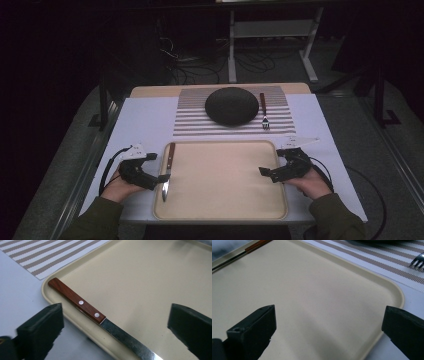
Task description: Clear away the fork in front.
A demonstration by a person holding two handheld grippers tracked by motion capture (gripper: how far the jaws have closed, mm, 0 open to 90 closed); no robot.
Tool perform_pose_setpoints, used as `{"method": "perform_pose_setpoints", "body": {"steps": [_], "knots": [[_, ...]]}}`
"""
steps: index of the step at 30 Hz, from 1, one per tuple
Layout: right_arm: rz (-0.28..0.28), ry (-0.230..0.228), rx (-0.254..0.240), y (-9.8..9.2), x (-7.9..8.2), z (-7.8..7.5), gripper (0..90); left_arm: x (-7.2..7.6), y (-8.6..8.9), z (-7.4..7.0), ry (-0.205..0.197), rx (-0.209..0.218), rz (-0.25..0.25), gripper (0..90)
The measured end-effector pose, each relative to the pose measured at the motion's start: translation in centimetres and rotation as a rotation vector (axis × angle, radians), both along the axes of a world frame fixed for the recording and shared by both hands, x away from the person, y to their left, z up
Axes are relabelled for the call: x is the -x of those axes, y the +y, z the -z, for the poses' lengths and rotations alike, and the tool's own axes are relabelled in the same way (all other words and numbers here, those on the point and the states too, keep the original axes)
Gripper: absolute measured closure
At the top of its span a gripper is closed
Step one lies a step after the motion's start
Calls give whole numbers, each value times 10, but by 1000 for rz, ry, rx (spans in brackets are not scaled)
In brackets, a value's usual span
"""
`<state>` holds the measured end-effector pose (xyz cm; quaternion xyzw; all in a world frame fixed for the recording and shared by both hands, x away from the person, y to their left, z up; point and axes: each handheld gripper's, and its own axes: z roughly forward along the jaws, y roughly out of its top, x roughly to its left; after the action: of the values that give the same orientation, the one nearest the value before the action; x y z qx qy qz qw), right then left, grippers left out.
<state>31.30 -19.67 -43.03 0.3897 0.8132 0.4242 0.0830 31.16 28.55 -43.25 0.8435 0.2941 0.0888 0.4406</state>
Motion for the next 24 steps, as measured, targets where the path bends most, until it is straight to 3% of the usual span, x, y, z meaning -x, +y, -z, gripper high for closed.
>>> {"method": "perform_pose_setpoints", "body": {"steps": [13, 18, 24], "knots": [[15, 15, 50, 10, -37, -11, 46, -2, 2, 1, 8, -3, -14, 0], [27, 42, 75, 9, -53, -15, 111, -2, 1, 0, 4, 2, -12, 0], [47, 41, 94, 11, -73, -25, 187, -5, 1, 2, 17, -12, -22, 0]]}}
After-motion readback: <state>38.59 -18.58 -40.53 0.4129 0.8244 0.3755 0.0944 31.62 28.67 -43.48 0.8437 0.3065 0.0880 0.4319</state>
